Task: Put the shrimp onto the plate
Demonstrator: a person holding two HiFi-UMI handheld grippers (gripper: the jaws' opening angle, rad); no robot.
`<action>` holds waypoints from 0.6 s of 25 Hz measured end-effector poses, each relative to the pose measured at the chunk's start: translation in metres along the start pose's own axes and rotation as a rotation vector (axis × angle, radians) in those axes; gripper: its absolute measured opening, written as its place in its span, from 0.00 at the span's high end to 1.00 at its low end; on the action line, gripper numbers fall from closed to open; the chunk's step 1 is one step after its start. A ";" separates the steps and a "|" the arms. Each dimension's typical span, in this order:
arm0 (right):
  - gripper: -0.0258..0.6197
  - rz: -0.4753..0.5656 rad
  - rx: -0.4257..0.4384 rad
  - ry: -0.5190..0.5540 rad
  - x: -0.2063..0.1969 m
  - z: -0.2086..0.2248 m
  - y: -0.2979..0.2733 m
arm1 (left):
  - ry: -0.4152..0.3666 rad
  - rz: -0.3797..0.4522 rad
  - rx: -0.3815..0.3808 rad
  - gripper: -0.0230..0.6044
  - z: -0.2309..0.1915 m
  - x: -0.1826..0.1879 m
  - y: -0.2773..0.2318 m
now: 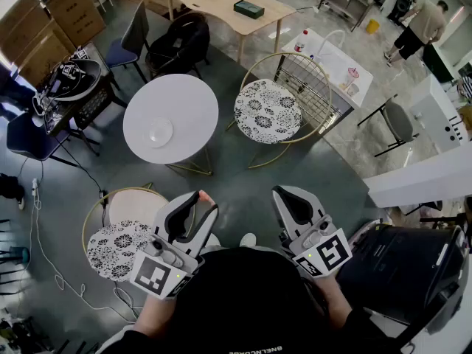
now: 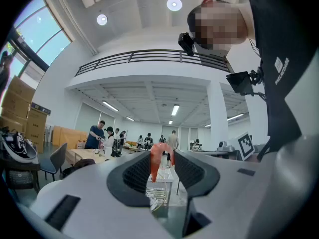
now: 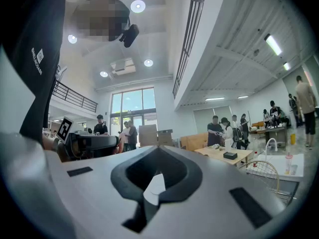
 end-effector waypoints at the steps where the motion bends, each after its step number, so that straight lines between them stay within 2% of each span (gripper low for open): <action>1: 0.94 0.001 0.005 0.007 0.001 -0.003 0.000 | 0.007 -0.005 0.004 0.72 0.000 0.000 0.003; 6: 0.94 -0.004 0.014 0.018 0.003 -0.018 -0.004 | 0.004 -0.020 0.018 0.72 -0.006 -0.002 0.017; 15: 0.94 -0.013 -0.003 0.005 0.004 -0.048 -0.035 | 0.046 -0.004 0.037 0.72 -0.045 0.000 0.056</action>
Point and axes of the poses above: the fingertips, and each gripper's own axes: y backward along the fingers, z to its right, x out of its top, the point moved 9 cm from there along y, backward along the fingers, and after that the axes turned 4 degrees about y, right-handed, at the moved point
